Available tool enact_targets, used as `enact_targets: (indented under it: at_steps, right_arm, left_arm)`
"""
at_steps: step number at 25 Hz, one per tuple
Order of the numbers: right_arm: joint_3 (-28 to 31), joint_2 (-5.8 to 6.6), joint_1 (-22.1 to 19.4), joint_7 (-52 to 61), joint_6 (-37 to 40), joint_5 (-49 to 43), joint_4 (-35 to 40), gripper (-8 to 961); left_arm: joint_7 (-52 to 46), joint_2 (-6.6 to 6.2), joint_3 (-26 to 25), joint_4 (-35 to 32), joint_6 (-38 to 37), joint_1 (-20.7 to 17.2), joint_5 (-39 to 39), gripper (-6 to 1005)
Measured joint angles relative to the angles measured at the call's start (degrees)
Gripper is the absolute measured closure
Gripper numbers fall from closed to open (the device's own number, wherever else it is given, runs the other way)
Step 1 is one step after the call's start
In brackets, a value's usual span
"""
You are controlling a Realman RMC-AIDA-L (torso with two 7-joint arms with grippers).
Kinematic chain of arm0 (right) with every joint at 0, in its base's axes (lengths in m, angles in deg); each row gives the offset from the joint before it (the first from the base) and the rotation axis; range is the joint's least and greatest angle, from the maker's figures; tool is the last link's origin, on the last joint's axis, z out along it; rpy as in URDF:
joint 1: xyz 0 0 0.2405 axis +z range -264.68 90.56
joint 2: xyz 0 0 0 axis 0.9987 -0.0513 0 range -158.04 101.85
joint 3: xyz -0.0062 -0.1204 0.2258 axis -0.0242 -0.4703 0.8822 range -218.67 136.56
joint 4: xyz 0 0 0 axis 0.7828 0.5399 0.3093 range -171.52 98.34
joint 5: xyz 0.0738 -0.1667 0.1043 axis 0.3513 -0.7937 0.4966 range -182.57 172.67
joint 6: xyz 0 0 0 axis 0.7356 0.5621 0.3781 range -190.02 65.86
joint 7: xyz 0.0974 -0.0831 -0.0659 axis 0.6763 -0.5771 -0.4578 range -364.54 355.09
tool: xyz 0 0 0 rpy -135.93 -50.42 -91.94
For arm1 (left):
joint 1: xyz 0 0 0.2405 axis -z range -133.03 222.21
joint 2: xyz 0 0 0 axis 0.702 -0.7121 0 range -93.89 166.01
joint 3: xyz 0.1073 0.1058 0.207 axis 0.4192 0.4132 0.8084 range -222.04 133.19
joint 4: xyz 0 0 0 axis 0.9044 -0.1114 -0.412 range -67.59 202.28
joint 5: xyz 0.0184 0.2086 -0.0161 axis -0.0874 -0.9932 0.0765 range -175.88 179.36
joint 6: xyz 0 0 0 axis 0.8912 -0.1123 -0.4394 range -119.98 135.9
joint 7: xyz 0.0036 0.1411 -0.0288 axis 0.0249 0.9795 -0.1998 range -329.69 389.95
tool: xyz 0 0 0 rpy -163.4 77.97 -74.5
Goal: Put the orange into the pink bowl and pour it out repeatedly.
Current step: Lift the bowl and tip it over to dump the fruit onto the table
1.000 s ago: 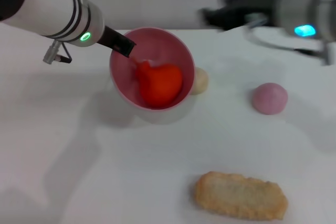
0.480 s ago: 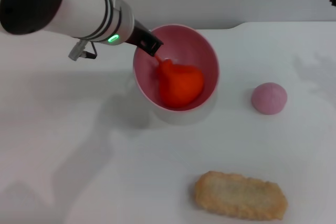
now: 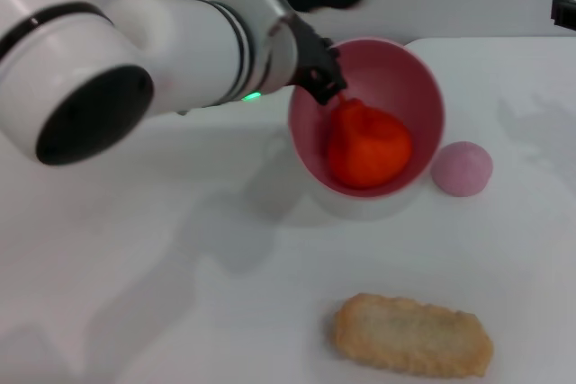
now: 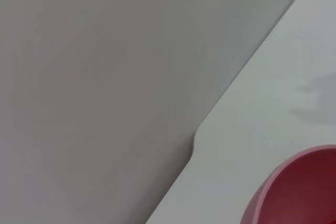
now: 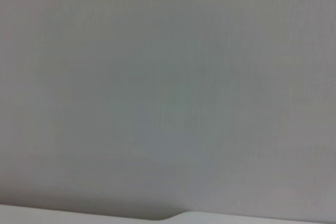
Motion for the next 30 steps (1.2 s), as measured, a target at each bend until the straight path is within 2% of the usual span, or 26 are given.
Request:
enact_targets:
  at_steps: [5, 13, 16, 20, 22, 26, 30]
  right_arm:
    - [0.0, 0.03, 0.0, 0.0, -0.4, -0.1, 0.0, 437]
    - [0.1, 0.05, 0.1, 0.0, -1.0, -0.1, 0.0, 437]
    - [0.1, 0.14, 0.4, 0.0, -1.4, -0.1, 0.0, 437]
    - [0.1, 0.13, 0.5, 0.2, -1.9, -0.1, -0.1, 437]
    - [0.0, 0.13, 0.6, 0.3, -2.3, -0.1, -0.1, 437]
    - [0.0, 0.11, 0.6, 1.4, -2.4, -1.1, 0.3, 437]
    - [0.5, 0.09, 0.4, 5.3, -2.4, -6.7, 1.2, 437]
  left_arm:
    - [4.2, 0.02, 4.7, 0.0, -5.5, -1.1, -1.9, 957]
    - [6.0, 0.05, 12.4, 2.9, -26.1, -5.6, -7.6, 957]
    - [6.1, -0.06, 13.6, 4.5, -34.1, -7.3, -11.5, 957]
    - [6.1, 0.0, 13.8, 5.7, -40.0, -8.8, -13.6, 957]
    - [6.1, 0.02, 13.6, 7.7, -46.5, -9.7, -14.1, 957]
    - [6.1, 0.02, 13.4, 9.5, -48.8, -9.4, -14.2, 957]
    - [7.3, -0.01, 13.3, 10.2, -49.2, -9.2, -15.2, 957]
